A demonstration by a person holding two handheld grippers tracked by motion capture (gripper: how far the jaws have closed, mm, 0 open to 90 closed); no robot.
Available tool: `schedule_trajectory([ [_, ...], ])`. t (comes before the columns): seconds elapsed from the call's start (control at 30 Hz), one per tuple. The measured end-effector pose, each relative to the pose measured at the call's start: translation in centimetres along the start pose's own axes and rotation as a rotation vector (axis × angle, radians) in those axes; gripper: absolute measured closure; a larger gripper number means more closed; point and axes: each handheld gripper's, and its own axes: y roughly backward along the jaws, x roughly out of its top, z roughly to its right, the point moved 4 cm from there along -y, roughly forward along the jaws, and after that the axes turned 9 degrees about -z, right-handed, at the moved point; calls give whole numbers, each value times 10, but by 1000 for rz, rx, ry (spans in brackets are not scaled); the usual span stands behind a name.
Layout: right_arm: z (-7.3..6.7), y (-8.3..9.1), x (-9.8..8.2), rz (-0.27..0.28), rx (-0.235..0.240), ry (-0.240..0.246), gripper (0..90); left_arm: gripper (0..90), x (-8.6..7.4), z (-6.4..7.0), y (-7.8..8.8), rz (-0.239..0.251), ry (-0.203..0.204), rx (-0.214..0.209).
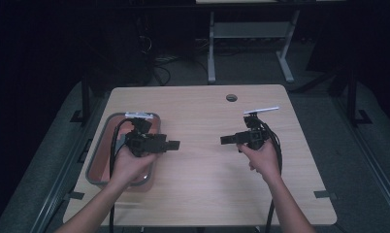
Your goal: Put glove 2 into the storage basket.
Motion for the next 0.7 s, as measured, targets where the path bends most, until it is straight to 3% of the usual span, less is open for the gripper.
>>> schedule_trajectory([
  [0.7, 27, 13, -19, -3, -40, -36, 445, 249, -2, 26, -30, -40, -56, -32],
])
